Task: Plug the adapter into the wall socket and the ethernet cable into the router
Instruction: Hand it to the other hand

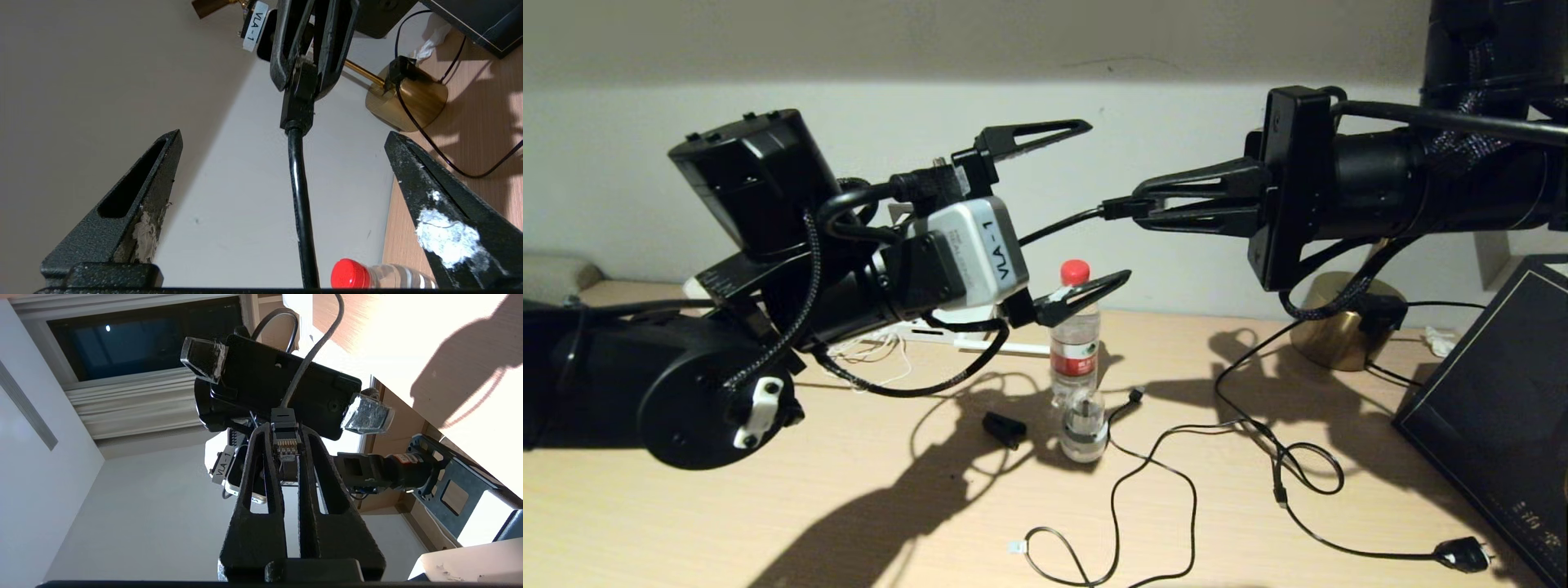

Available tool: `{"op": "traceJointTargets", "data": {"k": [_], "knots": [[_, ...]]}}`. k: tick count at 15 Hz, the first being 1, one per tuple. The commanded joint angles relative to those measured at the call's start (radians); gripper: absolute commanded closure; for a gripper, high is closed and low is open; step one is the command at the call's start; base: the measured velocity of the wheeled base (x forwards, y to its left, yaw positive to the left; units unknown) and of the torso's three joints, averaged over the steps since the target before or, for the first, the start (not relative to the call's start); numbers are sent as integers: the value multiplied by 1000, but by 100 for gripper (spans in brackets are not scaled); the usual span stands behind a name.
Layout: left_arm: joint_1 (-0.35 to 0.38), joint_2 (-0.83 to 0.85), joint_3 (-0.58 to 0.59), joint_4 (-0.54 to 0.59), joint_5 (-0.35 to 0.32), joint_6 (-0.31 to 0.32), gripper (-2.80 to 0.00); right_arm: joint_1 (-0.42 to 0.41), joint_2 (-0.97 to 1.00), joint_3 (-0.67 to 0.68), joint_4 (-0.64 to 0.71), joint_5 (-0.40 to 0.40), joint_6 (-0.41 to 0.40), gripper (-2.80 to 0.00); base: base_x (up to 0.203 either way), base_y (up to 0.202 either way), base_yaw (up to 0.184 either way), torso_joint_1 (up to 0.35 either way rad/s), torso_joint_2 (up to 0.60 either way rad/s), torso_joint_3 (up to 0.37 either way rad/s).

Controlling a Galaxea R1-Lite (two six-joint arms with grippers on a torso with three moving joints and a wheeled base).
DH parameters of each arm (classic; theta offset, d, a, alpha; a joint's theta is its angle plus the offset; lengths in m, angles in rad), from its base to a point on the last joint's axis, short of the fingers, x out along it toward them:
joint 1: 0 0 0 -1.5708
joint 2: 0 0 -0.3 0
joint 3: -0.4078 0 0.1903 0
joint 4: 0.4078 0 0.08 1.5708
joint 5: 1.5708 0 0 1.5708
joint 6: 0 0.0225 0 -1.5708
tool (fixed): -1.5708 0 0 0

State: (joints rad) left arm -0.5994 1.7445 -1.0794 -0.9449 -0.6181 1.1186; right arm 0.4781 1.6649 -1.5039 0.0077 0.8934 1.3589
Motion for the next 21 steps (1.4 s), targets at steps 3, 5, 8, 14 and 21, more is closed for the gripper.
{"op": "traceJointTargets", "data": {"k": [3,5,8,14,21], "knots": [[-2,7,-2,-5,-3,4,-280,1,-2,4,0,6,9,0,0,0,0,0,0,0],[-3,6,-2,-5,-3,5,-280,1,-1,5,0,6,9,0,0,0,0,0,0,0],[-11,9,-4,-5,-3,3,-280,1,7,8,0,4,9,0,0,0,0,0,0,0],[-37,17,-18,-19,-6,23,-280,1,22,0,32,1,11,0,0,0,0,0,0,0],[-28,18,35,-31,-19,132,-280,-9,16,-21,87,-1,9,0,0,0,0,0,0,0]]}}
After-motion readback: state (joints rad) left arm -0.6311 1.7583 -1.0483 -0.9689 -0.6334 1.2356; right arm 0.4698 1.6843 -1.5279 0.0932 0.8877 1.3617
